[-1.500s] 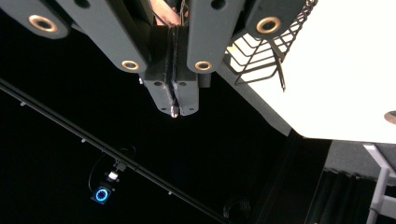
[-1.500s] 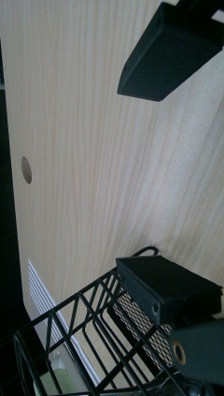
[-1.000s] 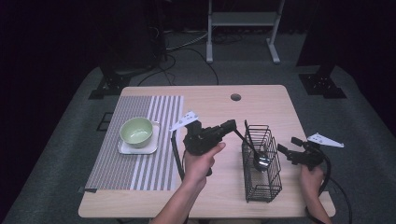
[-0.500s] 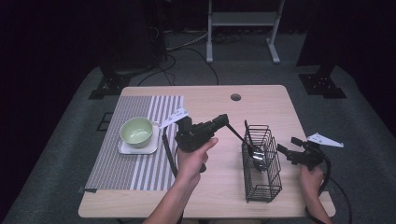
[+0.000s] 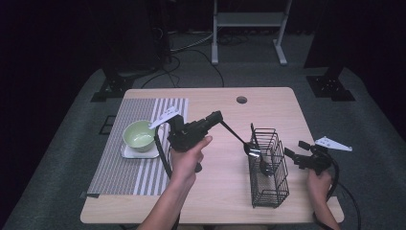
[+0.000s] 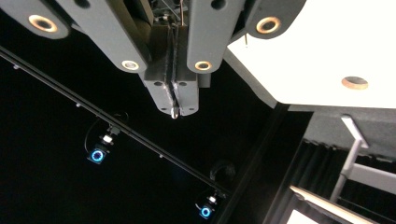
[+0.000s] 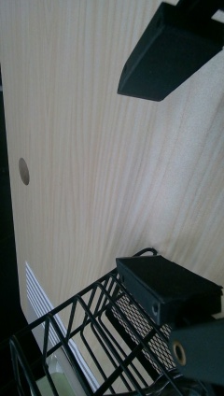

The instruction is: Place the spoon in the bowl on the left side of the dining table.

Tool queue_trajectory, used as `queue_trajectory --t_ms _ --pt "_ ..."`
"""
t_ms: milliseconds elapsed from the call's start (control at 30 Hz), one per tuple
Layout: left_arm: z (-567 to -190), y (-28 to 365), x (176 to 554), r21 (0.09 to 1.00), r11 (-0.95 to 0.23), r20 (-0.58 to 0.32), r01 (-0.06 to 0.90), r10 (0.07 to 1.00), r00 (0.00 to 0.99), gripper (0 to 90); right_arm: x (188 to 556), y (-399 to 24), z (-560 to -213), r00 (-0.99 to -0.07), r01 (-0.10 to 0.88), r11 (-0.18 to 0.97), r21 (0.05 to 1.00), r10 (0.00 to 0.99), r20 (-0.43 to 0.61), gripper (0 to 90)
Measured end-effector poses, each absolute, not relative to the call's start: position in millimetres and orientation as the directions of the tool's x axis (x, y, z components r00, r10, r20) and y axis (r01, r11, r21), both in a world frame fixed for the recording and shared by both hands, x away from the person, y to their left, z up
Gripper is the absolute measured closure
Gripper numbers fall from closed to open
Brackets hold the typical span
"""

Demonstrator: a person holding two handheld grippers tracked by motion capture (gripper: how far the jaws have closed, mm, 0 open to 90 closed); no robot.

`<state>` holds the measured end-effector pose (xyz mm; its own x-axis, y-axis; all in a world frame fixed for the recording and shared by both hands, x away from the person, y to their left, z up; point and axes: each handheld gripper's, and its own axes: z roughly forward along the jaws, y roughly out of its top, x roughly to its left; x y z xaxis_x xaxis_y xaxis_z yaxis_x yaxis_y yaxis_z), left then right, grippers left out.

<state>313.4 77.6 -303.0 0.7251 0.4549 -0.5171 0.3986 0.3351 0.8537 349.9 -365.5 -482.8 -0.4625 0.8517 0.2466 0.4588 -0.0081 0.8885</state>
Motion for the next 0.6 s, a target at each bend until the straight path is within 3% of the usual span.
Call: queue_trajectory --t_ms 600 --pt "-307 115 323 0.842 0.383 -0.536 0.380 0.520 0.665 89.1 350 -365 -483 -0.460 0.460 -0.005 0.888 0.854 0.243 13.2"
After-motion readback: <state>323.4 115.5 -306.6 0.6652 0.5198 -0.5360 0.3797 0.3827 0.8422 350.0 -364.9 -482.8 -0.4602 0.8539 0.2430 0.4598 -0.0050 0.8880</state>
